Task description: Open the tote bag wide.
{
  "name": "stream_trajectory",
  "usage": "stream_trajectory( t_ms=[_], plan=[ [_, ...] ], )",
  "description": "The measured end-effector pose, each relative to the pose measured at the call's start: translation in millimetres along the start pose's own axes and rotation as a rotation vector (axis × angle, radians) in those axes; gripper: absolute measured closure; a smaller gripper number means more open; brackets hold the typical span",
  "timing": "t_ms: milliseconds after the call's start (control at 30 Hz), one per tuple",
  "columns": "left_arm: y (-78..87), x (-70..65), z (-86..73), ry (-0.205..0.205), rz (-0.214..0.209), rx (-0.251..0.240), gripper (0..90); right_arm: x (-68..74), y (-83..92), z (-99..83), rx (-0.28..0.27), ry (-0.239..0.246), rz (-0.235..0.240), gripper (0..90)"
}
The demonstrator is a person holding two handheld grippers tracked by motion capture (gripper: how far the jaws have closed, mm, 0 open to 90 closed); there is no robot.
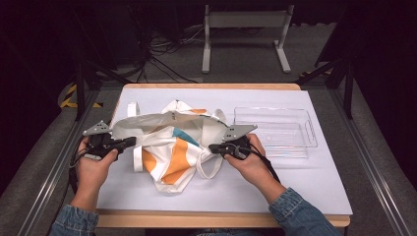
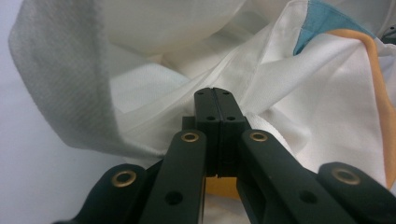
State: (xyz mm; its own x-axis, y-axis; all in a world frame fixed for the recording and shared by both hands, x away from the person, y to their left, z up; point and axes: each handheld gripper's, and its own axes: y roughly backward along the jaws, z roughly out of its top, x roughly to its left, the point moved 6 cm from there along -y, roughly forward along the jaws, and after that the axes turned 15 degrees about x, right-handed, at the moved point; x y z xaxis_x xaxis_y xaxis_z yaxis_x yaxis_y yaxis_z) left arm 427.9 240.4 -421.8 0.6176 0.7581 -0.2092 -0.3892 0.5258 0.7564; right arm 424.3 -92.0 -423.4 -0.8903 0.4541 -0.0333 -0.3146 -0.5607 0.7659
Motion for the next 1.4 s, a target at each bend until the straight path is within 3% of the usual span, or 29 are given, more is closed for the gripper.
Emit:
stream_trajectory(
  t_ms=[67,400,433,467,567,667,800,1067,1233,1400],
  plan=[
    [-5.8,0.8,-4.5,0.003,-0.003,0.011,90.0,1.9,-5.6,-4.8,0.033,0.003,-0.011,90.0],
    [-18.6,1.0,-11.4,0.010,-0.006,0.023,90.0,7.3,-22.3,-17.5,0.079,-0.012,-0.033,90.0],
    [-20.4,1.0,-12.4,0.009,-0.005,0.030,90.0,7.5,-23.7,-19.0,0.083,-0.014,-0.034,90.0],
    [-25.5,2.2,-16.6,0.007,0.011,0.072,90.0,7.9,-24.8,-20.3,0.088,-0.015,-0.034,90.0],
    [-28.6,2.5,-19.7,0.015,0.000,0.068,90.0,8.3,-25.5,-21.9,0.091,-0.014,-0.034,90.0],
    [-22.8,1.5,-18.5,0.017,-0.009,0.037,90.0,8.3,-23.0,-20.2,0.085,-0.012,-0.034,90.0],
    [-9.2,-4.0,-12.9,-0.009,0.011,-0.024,90.0,7.9,-11.7,-10.1,0.053,0.002,-0.045,87.5],
    [22.2,-18.8,-2.4,-0.050,0.025,-0.134,90.0,10.2,11.0,22.6,-0.020,0.036,-0.063,84.4],
    [27.3,-25.6,-1.1,-0.061,0.013,-0.149,90.0,11.4,7.8,35.6,-0.031,0.039,-0.048,80.2],
    [26.9,-29.7,-1.1,-0.065,0.001,-0.149,89.5,13.9,-9.3,52.6,-0.036,0.013,-0.025,73.9]
  ],
)
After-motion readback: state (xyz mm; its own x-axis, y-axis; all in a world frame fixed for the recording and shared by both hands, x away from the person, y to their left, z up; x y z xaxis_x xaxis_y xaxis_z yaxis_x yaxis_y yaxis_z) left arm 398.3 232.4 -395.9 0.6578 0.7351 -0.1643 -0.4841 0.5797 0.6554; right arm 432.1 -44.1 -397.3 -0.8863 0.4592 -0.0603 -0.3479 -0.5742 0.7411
